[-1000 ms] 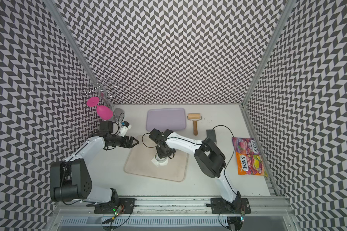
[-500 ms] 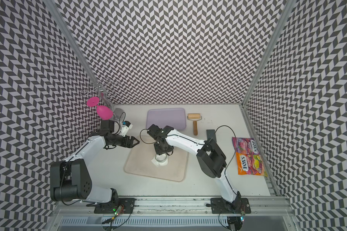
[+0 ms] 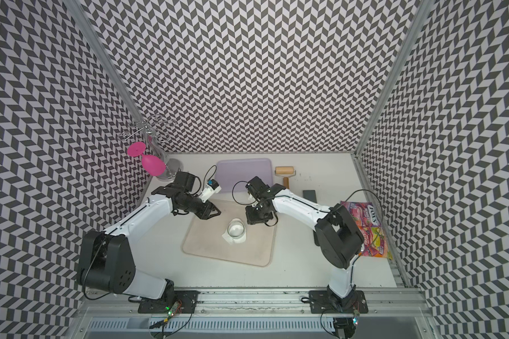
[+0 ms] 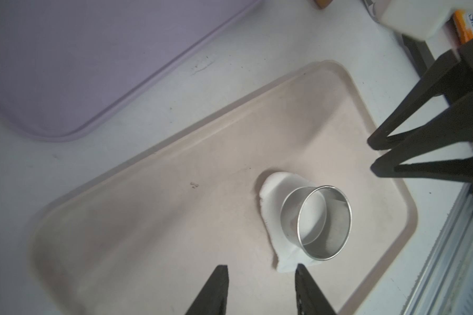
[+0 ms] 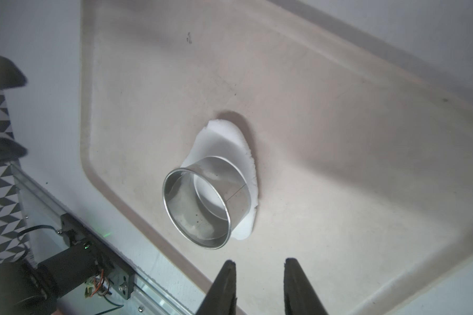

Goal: Roll out the dumpling wrappers from the dough
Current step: Press the dumpling wrapper on the work surface.

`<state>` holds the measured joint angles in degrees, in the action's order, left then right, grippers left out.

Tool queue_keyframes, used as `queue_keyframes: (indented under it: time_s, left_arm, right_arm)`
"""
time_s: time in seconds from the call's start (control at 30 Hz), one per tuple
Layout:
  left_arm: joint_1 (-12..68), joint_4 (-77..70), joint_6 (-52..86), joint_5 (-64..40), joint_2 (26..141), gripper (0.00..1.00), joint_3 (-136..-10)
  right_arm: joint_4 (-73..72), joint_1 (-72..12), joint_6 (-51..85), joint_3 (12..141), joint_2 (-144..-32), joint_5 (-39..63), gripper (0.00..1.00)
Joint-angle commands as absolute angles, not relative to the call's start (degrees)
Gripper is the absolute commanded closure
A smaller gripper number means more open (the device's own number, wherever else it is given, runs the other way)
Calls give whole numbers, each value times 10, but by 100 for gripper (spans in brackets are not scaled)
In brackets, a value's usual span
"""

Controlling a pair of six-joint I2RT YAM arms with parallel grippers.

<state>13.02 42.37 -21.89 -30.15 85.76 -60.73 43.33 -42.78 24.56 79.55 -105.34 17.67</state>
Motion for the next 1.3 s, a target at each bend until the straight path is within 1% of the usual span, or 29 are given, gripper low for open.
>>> queue_keyframes:
  time_s: [0.0, 0.27, 0.33, 0.37, 0.7, 1.27]
  left_arm:
    - [152, 447, -230, -306, 872, 64, -621]
    - [198, 441, -215, -302, 904, 64, -610]
    - [203, 436, -210, -300, 911, 67, -608]
    - [204, 434, -208, -300, 914, 70, -608]
    - [215, 418, -203, -289, 931, 70, -586]
    - [219, 411, -195, -276, 946, 73, -582]
  right_arm:
    - [378, -432, 231, 788, -1034, 216, 68]
    - [359, -432, 234, 781, -1052, 224, 69]
    - [350, -432, 237, 777, -1054, 231, 70]
    - [346, -432, 239, 775, -1056, 233, 70]
    - [321, -432, 250, 763, -1066, 256, 71]
    - [306, -432, 254, 751, -1089, 264, 72]
